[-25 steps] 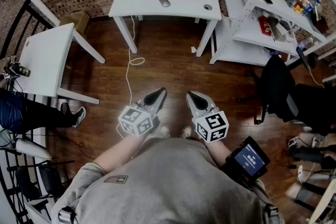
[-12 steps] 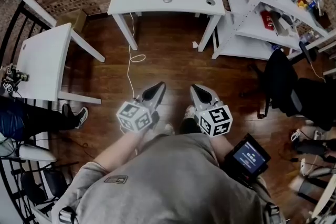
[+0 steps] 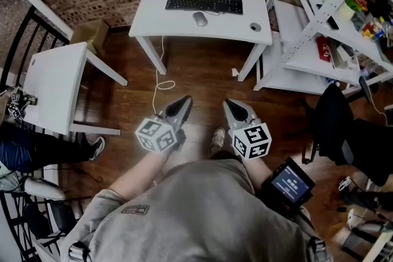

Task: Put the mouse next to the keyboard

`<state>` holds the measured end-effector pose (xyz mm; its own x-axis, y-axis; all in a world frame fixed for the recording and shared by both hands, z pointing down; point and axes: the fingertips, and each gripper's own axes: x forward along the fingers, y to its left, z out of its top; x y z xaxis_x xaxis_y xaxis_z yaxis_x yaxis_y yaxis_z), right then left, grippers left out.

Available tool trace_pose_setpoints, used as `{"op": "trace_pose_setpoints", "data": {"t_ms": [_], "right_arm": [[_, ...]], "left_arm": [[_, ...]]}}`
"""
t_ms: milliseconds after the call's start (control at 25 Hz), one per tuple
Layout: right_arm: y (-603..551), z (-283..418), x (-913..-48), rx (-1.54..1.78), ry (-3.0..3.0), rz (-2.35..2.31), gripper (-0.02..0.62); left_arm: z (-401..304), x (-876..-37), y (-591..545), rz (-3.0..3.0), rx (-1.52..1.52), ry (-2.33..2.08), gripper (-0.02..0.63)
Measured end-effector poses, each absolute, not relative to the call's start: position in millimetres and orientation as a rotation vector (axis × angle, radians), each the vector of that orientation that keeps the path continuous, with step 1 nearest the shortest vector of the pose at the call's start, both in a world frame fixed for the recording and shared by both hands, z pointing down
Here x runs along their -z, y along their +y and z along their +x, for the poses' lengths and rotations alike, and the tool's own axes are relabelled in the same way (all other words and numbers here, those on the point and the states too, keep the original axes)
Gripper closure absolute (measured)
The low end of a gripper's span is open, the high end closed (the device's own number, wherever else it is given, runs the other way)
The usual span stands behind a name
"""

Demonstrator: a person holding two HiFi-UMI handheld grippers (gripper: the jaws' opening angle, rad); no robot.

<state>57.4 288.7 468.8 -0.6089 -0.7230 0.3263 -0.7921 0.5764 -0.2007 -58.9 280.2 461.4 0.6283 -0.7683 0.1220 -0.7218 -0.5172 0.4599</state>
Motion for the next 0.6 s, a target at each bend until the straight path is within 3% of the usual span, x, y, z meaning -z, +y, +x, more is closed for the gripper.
{"op": "trace_pose_setpoints", "data": {"t_ms": [600], "right_arm": [[136.9,91.8,-460.1,-0.46,-2.642,1.185,0.583]], "left_arm": [[-39.9,-444.6,133.0,2.321,0.198,-1.309,0.606]]}}
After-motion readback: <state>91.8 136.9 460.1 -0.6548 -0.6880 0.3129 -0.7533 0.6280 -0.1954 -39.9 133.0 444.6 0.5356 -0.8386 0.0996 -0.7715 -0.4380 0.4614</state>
